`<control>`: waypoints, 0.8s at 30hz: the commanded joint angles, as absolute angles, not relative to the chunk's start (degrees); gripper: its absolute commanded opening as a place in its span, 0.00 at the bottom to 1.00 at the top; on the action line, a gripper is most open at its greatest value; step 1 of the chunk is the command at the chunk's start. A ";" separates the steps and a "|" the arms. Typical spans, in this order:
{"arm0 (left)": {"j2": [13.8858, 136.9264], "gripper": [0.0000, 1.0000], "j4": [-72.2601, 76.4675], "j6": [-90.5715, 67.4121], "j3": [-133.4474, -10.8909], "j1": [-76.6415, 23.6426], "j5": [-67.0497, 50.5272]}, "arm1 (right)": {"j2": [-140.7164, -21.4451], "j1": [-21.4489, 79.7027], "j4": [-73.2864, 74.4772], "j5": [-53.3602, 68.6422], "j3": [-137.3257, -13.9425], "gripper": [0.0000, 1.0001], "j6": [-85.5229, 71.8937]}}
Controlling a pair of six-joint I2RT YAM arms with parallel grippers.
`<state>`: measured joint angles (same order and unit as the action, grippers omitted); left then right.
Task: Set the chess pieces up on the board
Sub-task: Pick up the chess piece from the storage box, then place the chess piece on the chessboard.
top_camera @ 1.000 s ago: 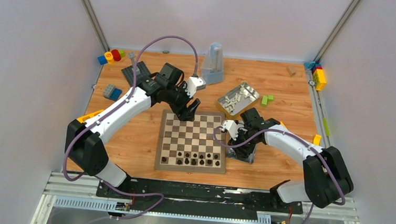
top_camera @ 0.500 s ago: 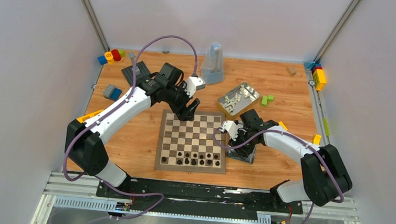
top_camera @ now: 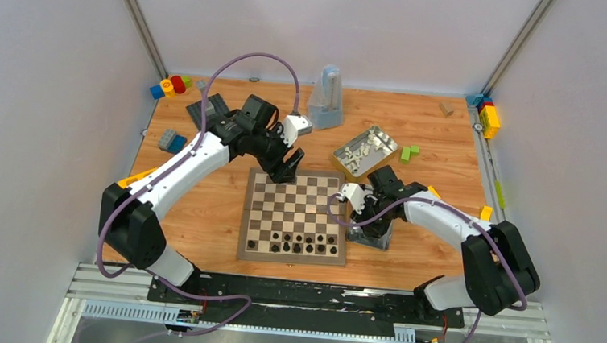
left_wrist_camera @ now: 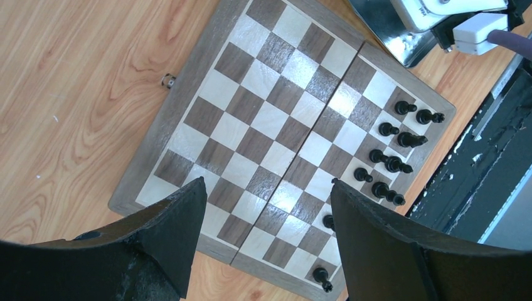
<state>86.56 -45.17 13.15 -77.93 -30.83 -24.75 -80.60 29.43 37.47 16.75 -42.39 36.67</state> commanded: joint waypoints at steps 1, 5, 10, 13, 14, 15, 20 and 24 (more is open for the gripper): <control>83.47 0.80 -43.42 12.78 -77.57 -28.79 -25.61 | -79.29 29.23 39.65 20.32 -47.04 0.05 36.64; 83.40 0.80 -41.69 10.80 -76.80 -26.89 -28.51 | -78.75 29.18 40.70 23.43 -50.44 0.05 36.02; 84.40 0.79 -38.29 6.52 -75.34 -24.10 -33.27 | -81.54 30.14 41.06 27.01 -57.19 0.06 35.02; 85.43 0.78 -37.57 4.29 -75.22 -21.07 -36.13 | -85.02 32.02 40.06 27.89 -61.50 0.06 34.19; 85.89 0.77 -37.36 3.82 -75.23 -20.29 -36.57 | -86.38 32.80 39.70 28.03 -62.93 0.06 34.12; 86.14 0.77 -37.33 3.20 -75.17 -18.59 -37.33 | -87.76 33.62 39.37 27.96 -64.25 0.06 33.88; 86.72 0.77 -37.97 3.29 -74.14 -13.87 -37.23 | -95.36 38.36 38.58 26.67 -70.60 0.08 33.13; 86.08 0.77 -38.73 4.70 -71.87 -13.37 -36.47 | -100.54 41.38 37.44 24.61 -73.63 0.10 32.00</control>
<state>86.50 -38.96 4.56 -73.54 -13.56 -35.40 -97.01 38.85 39.42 25.45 -69.71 33.67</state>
